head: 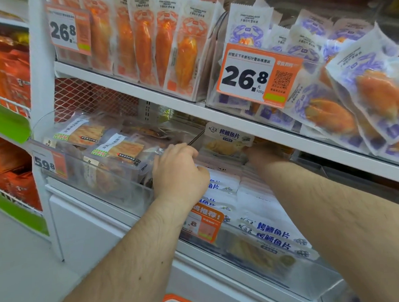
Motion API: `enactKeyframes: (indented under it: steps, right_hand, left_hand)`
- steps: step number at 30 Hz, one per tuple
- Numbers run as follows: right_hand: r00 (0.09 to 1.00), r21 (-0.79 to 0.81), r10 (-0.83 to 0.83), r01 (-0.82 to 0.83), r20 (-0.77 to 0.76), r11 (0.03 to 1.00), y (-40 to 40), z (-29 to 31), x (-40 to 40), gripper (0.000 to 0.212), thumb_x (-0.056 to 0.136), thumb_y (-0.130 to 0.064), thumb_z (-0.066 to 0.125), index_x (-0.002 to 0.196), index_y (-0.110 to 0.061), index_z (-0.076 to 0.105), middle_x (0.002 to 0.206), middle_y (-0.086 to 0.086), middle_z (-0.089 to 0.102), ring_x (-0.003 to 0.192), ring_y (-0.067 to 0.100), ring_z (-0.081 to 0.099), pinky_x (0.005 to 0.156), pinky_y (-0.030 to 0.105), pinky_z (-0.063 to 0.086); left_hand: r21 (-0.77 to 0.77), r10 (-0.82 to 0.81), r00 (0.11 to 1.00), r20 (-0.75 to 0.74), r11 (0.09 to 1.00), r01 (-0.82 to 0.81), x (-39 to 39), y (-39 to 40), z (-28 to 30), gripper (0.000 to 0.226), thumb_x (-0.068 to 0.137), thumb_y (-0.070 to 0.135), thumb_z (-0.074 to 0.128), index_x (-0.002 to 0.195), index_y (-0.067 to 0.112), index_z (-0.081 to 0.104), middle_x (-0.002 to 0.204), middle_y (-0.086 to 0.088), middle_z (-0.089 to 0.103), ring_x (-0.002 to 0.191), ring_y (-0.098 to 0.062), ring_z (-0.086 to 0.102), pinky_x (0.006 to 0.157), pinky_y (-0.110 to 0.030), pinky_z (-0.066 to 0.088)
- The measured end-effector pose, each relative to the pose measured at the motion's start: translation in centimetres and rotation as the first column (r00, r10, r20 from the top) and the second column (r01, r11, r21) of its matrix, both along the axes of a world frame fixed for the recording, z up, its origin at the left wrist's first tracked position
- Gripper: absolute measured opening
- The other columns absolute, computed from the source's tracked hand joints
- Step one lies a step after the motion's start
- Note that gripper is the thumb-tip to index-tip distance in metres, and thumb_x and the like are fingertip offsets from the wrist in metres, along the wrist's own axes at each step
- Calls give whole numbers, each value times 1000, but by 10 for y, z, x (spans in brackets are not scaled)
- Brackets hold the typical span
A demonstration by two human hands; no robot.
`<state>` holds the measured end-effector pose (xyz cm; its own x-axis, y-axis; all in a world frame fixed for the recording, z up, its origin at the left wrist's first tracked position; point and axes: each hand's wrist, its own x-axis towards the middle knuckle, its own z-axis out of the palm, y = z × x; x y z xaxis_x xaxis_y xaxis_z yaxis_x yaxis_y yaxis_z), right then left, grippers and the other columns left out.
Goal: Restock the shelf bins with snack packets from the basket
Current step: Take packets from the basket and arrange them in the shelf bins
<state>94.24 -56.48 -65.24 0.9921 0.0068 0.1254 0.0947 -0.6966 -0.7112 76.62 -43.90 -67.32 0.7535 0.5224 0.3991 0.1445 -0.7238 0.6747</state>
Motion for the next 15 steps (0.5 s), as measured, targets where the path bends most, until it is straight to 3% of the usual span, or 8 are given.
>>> enactKeyframes:
  steps: [3, 5, 8, 12, 15]
  right_hand:
    - [999, 21, -14, 15, -29, 1000, -6, 13, -30, 24, 96, -29, 57, 108, -9, 62, 90, 6, 59, 74, 19, 53, 83, 34, 51]
    - [998, 171, 17, -6, -66, 985, -12, 18, -61, 20, 95, -24, 58, 106, -9, 63, 80, 1, 52, 71, 17, 50, 75, 32, 45]
    - [999, 409, 46, -46, 10, 911, -27, 20, -125, 4, 86, -14, 67, 85, -11, 68, 81, 1, 66, 74, 16, 56, 62, 26, 42]
    - [982, 447, 176, -185, 62, 875, -41, 13, -192, 11, 86, -10, 65, 77, -14, 70, 74, -1, 69, 52, 6, 47, 53, 22, 41]
    - [970, 469, 233, -235, 63, 852, -51, -11, -222, 16, 85, -7, 65, 72, -14, 69, 68, -1, 66, 49, 3, 48, 51, 17, 41]
  left_hand:
    - [132, -20, 999, 49, 991, 13, -18, -13, 12, 35, 88, 24, 58, 123, 25, 60, 131, 9, 50, 122, -16, 41, 105, -33, 29]
    - [145, -95, 995, 37, 985, 89, -33, -24, 15, 35, 89, 23, 55, 123, 27, 58, 126, 8, 51, 116, -17, 46, 96, -33, 37]
    - [86, -269, 952, -146, 955, 283, -57, -38, 13, 30, 89, 23, 54, 119, 30, 58, 110, 12, 60, 105, -17, 57, 89, -33, 46]
    - [135, -356, 821, -447, 880, 455, -85, -51, -1, 11, 83, 24, 53, 90, 31, 59, 82, 12, 58, 93, -21, 61, 74, -29, 47]
    - [127, -367, 680, -635, 818, 560, -102, -61, -14, 18, 82, 27, 57, 98, 26, 65, 98, 5, 67, 97, -22, 62, 84, -34, 53]
